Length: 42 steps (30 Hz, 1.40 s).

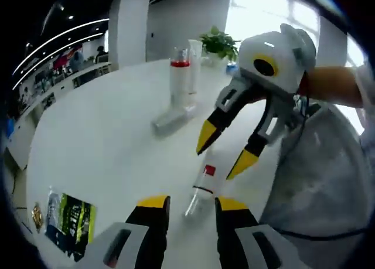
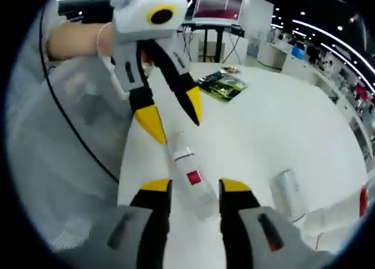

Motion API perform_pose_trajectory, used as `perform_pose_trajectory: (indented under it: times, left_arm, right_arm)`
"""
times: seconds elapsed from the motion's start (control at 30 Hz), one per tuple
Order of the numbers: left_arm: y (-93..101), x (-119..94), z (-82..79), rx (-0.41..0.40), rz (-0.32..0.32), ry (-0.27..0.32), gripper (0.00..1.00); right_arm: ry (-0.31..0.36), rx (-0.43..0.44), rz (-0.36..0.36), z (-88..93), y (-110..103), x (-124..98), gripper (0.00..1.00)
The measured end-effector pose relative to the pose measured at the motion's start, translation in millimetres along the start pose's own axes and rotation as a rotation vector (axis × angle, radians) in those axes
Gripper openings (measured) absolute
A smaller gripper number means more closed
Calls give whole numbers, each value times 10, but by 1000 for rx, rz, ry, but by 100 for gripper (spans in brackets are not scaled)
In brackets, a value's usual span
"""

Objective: Arrange the skincare products in the storage area until every visible bottle or jar stands upright without overlapping.

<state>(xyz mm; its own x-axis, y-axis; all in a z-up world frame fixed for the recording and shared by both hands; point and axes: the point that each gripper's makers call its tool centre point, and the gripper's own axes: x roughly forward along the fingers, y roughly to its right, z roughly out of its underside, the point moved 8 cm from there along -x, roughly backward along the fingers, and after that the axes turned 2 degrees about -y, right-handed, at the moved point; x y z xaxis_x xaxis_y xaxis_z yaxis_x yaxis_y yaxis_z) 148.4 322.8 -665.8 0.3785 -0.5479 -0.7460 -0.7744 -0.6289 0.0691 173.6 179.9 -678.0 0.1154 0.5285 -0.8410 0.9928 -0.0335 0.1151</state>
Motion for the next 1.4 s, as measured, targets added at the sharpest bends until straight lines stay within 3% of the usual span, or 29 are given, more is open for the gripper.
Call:
perform_pose_trajectory:
  times: [0.2, 0.3, 0.4, 0.53, 0.67, 0.83, 1.0, 1.17, 1.2, 1.27, 1.4]
  left_arm:
    - [-23, -8, -1, -27, 6, 12, 32]
    - [-15, 10, 21, -41, 11, -7, 32]
    - [-11, 21, 47, -55, 14, -26, 32]
    - [4, 27, 41, -77, 33, -29, 32]
    - [16, 32, 11, -105, 52, -9, 32]
    - [53, 70, 57, -140, 95, -43, 32]
    - [88, 93, 63, -190, 145, -40, 32]
    - [83, 68, 20, -276, 191, 19, 30]
    - [84, 51, -18, -295, 205, 57, 29]
    - [93, -23, -142, -295, 231, 170, 27]
    - [94, -80, -182, -271, 233, 212, 23]
  right_arm:
    - [-48, -35, -29, -9, -65, 90, 23]
    - [-111, -87, -48, 52, -148, 85, 22]
    - [-118, -78, -42, 91, -206, 32, 21]
    - [-171, -31, 45, 167, -263, -50, 20]
    - [-112, 18, 31, 188, -379, -123, 20]
    - [-99, 63, 68, 320, -382, -169, 20]
    - [47, 211, 93, 299, -336, -245, 19]
    - [229, 301, 85, 181, -287, -353, 19]
    - [252, 310, 84, 161, -281, -362, 19]
    - [271, 313, 80, 135, -285, -367, 20]
    - [310, 344, 104, 131, -261, -373, 20]
